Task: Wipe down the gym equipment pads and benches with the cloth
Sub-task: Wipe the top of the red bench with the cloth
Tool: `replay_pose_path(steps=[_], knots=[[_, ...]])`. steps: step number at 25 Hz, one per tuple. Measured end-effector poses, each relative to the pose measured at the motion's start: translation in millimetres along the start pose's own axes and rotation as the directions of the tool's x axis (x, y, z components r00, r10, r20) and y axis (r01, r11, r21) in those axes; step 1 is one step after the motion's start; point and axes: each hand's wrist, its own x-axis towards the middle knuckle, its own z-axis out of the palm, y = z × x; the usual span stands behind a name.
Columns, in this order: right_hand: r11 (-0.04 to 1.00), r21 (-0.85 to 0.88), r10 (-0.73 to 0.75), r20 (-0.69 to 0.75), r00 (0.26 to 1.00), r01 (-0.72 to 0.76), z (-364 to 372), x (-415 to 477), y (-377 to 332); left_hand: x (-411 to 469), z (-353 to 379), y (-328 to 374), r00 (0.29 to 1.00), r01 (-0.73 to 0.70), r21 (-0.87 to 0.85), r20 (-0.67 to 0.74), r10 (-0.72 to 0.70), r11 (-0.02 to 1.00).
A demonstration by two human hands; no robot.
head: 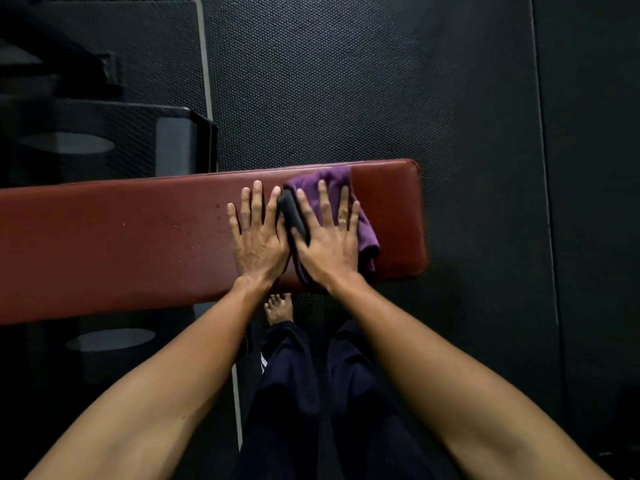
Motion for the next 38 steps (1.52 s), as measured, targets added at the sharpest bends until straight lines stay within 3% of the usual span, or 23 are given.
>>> replay_pose_path(steps=[3, 5, 8, 11, 14, 17, 19, 22, 24, 29, 33, 38], knots=[[0.978, -0.051, -0.206, -0.077, 0.976, 0.202, -2, -39, 45, 5, -4, -5, 1.0, -0.008, 0.029, 0.005, 0.008, 1.0], [0.961, -0.11, -0.259, -0.046, 0.965, 0.253, -12, -32, 82, 7, -4, -7, 1.0, 0.0, 0.025, 0.007, 0.0, 1.0], [0.997, -0.076, -0.026, -0.003, 1.0, 0.026, -25, 26, 79, 9, -2, -7, 1.0, 0.003, 0.014, 0.006, -0.003, 1.0], [0.988, 0.02, 0.152, 0.012, 0.988, -0.152, -21, 71, 16, 15, -4, -16, 0.998, 0.066, -0.01, -0.02, -0.067, 0.998], [0.999, 0.029, -0.039, 0.002, 0.999, 0.039, -12, 53, -15, 21, -12, -32, 0.992, 0.117, -0.018, -0.037, -0.118, 0.993], [0.936, -0.043, -0.351, -0.041, 0.935, 0.35, -14, 18, 27, 23, -16, -37, 0.986, 0.156, 0.013, -0.061, -0.155, 0.988], [0.894, -0.134, -0.43, -0.001, 0.903, 0.426, -26, 19, 66, 22, -14, -35, 0.983, 0.171, 0.033, -0.07, -0.168, 0.985], [0.925, -0.206, -0.317, 0.043, 0.947, 0.319, -35, 66, 80, 24, -10, -35, 0.982, 0.167, 0.076, -0.105, -0.159, 0.983], [0.954, -0.154, -0.252, 0.057, 0.966, 0.258, -29, 100, 46, 22, -7, -35, 0.982, 0.154, 0.077, -0.127, -0.143, 0.985], [0.928, 0.0, -0.367, 0.156, 0.917, 0.372, -16, 145, -62, 25, -2, -38, 0.976, 0.182, 0.117, -0.141, -0.165, 0.976], [0.927, -0.088, -0.348, 0.151, 0.925, 0.363, -39, 142, 5, 26, -5, -38, 0.98, 0.167, 0.084, -0.122, -0.156, 0.982], [0.953, -0.171, -0.237, 0.095, 0.967, 0.25, -62, 123, 101, 26, -7, -37, 0.976, 0.179, 0.059, -0.138, -0.17, 0.982]])
